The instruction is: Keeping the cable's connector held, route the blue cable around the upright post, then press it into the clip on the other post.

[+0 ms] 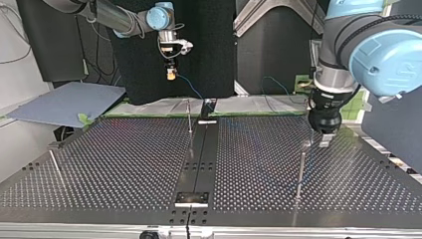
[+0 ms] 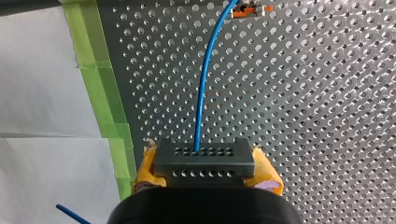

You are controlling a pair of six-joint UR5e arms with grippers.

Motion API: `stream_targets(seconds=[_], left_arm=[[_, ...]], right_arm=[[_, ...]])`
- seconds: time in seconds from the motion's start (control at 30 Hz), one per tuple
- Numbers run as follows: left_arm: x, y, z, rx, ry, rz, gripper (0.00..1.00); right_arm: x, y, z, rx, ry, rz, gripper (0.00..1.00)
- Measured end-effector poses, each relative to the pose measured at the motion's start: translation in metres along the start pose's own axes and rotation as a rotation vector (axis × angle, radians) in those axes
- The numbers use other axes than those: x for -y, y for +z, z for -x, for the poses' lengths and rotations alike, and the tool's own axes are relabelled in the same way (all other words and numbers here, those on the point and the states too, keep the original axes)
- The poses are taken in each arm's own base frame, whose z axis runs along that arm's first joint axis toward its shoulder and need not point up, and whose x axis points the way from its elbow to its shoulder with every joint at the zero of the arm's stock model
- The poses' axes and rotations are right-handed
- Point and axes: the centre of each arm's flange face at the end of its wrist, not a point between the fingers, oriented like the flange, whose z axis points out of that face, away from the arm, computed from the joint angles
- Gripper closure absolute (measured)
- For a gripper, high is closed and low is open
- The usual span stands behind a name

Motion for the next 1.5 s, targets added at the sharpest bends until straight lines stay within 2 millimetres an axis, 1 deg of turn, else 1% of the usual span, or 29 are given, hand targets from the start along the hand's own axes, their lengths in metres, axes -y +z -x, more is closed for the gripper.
stream_targets(seconds=[0.27,0.47,0.57,0.67,0.87,1.0,1.23,1.37,1.5], left_arm=[[0.02,0.0,0.005,0.061,0.049,-0.093,0.0],[0.035,0.0,0.01,0.125,0.058,-0.151,0.0],[0.041,0.002,0.011,0.152,0.059,-0.165,0.0],[0.05,0.008,0.008,0.166,0.073,-0.175,0.0],[0.074,0.025,-0.007,0.176,0.122,-0.176,0.0],[0.095,0.037,-0.021,0.181,0.164,-0.172,0.0],[0.128,0.052,-0.047,0.175,0.187,-0.168,0.0],[0.139,0.063,-0.064,0.151,0.212,-0.147,0.0],[0.144,0.08,-0.082,0.136,0.247,-0.107,0.0]], right_arm=[[0.0,0.0,0.0,0.001,0.0,0.0,1.0],[0.004,-0.002,0.001,0.004,0.0,-0.008,1.0],[0.005,-0.002,0.001,0.003,0.001,-0.015,1.0],[0.007,-0.002,0.001,0.003,0.002,-0.022,1.0],[0.008,-0.003,0.001,0.004,0.001,-0.027,1.0],[0.008,-0.003,0.001,0.005,0.0,-0.028,1.0],[0.009,-0.003,0.001,0.003,0.0,-0.03,1.0],[0.01,-0.004,0.001,0.003,0.001,-0.032,1.0],[0.01,-0.004,0.001,0.003,0.001,-0.033,1.0]])
